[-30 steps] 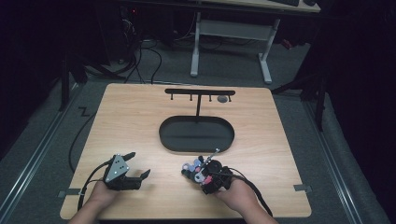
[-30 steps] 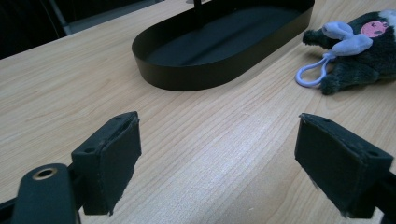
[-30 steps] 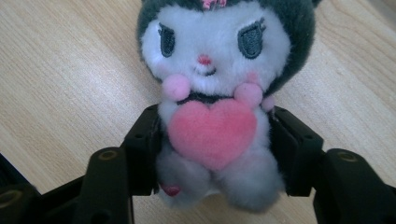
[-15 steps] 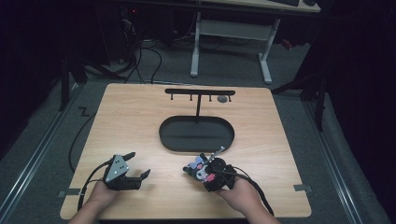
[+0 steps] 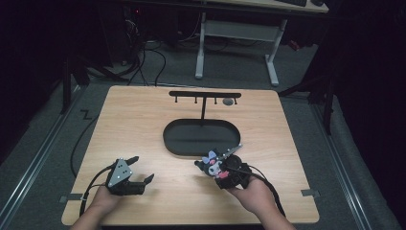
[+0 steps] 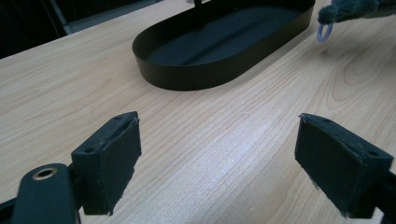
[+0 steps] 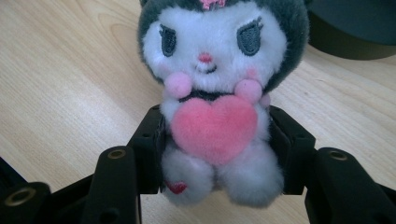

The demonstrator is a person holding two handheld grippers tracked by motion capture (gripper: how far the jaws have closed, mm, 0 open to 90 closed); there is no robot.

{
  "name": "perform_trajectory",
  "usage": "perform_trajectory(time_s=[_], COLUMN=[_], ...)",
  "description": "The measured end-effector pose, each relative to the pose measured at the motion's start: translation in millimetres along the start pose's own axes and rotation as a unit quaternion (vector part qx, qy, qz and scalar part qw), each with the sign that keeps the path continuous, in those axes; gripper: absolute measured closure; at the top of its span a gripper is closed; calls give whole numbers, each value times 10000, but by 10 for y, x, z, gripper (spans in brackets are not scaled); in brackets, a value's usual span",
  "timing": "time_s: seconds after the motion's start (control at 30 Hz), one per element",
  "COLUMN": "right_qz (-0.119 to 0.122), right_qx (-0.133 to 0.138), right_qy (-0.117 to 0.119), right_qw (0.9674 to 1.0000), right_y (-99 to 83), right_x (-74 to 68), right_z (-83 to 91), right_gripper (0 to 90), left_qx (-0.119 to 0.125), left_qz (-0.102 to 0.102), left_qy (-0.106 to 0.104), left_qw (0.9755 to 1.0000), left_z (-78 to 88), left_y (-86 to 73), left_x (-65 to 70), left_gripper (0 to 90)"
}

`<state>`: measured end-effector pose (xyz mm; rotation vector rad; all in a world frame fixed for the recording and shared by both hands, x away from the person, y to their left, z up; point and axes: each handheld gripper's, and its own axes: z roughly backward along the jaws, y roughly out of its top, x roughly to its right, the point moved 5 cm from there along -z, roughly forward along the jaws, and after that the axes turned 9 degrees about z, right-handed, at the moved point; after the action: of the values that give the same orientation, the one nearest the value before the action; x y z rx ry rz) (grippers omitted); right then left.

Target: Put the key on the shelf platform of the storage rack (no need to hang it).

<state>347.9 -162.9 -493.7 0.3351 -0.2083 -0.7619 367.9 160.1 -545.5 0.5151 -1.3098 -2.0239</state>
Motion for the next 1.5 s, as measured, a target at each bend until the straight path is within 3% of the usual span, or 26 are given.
perform_trajectory(time_s=[1.1, 1.5], right_qz=[-704, -816], right_qx=[260, 359], right_qy=[-485, -593], right_qw=[9960, 9943], right_y=[-117, -22], right_x=[538, 674], right_z=[295, 287], right_gripper=[476, 477], left_qx=[12, 11], left_qz=[6, -2], left_qy=[-7, -12], left_qw=[10000, 10000], left_z=[1, 3], left_y=[1, 0], left_x=[-1, 0], left_gripper=[154, 154])
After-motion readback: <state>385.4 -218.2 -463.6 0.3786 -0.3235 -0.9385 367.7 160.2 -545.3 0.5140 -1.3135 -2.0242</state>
